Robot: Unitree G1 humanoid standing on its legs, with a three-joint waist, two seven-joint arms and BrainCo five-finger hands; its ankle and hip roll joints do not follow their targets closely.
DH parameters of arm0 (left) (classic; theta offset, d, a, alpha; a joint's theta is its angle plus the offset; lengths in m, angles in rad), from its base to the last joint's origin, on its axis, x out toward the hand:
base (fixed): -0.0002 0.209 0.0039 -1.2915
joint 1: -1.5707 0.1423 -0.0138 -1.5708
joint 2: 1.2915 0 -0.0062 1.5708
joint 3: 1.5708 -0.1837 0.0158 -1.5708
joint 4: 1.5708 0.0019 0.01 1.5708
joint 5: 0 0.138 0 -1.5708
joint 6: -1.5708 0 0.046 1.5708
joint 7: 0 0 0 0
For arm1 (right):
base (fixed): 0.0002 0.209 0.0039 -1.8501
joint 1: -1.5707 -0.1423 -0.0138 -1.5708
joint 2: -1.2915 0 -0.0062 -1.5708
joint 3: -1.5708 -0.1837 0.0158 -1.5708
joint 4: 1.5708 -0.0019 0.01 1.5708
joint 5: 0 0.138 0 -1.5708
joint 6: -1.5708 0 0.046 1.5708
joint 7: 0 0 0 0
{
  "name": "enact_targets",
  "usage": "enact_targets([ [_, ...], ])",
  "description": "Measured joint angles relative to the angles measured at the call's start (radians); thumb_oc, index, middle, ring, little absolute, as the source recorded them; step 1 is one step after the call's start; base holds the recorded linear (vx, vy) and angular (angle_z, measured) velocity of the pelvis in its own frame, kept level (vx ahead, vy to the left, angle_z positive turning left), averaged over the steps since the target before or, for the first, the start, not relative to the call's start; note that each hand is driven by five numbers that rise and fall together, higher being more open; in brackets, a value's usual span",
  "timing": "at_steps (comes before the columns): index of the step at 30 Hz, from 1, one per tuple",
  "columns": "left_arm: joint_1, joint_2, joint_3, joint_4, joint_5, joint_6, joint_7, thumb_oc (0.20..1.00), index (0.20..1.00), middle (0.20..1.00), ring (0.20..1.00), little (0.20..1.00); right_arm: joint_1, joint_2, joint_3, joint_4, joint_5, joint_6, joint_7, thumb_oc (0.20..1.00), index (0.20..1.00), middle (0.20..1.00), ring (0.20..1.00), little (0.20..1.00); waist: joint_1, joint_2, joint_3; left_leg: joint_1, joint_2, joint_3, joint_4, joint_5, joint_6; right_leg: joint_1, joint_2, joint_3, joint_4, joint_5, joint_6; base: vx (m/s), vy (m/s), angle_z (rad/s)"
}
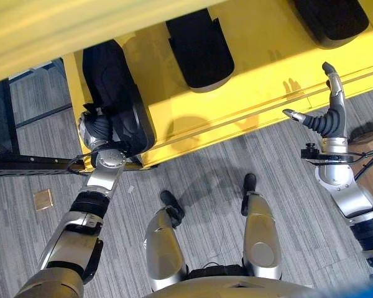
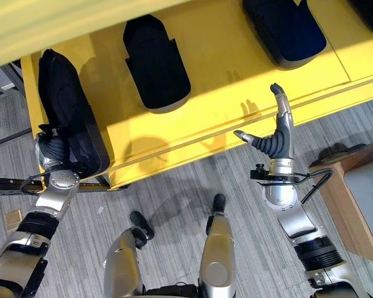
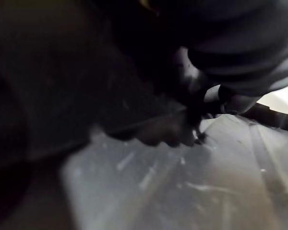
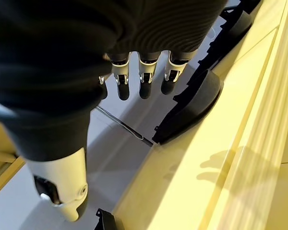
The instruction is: Move parts from the plastic box to the shelf.
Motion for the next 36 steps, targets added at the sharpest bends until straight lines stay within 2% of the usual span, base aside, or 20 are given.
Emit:
enact_targets([
  [8,-0.056,0.046,0.015,0.086,-0.016,0.019,-0.049,0.200,0.200,0.200,0.200,0.200,-0.006,-0.034,0.000,0.000,0.001,0.021,0.030,1.000,1.000,1.000,1.000,1.000,-0.010,0.006,0.005,-0.015,-0.001,0.004,0.007,-0.002,0.000,-0.034,-0.002,0.014,0.033,-0.014,-0.001,-0.01,0.070,-0.01],
  [15,-0.081,0.057,0.023,0.106,-0.063,0.044,-0.055,0.200,0.200,0.200,0.200,0.200,-0.044,-0.035,0.001,-0.034,0.001,0.032,0.104,1.000,1.000,1.000,1.000,1.000,-0.026,0.010,0.007,-0.018,-0.003,0.007,0.007,-0.002,0.000,-0.044,-0.004,0.020,0.042,-0.019,-0.002,0.00,0.023,-0.01],
  [27,-0.177,0.068,0.009,0.133,-0.106,0.107,-0.043,0.200,0.200,0.200,0.200,0.200,-0.074,-0.037,0.007,-0.033,0.003,0.064,0.116,1.000,1.000,1.000,1.000,1.000,-0.035,0.009,0.007,-0.051,-0.003,-0.006,0.021,-0.003,-0.002,-0.083,-0.007,0.023,0.084,-0.041,-0.003,0.01,-0.004,0.01],
  [31,-0.187,0.090,-0.003,0.137,-0.068,0.129,-0.041,0.200,0.200,0.200,0.200,0.200,-0.078,-0.100,0.011,-0.030,0.009,0.075,0.133,1.000,1.000,1.000,1.000,1.000,-0.047,0.000,0.013,-0.052,-0.003,-0.007,0.023,-0.003,-0.002,-0.083,-0.007,0.024,0.086,-0.041,-0.004,0.00,0.009,0.00],
  [36,-0.236,0.101,-0.014,0.184,-0.065,0.158,-0.040,0.200,0.200,0.200,0.200,0.200,-0.078,-0.107,0.012,-0.027,0.021,0.075,0.132,1.000,1.000,1.000,1.000,1.000,-0.056,-0.004,0.014,-0.055,0.000,-0.006,0.040,-0.015,-0.004,-0.083,-0.007,0.032,0.088,-0.041,-0.003,0.00,0.003,-0.01],
])
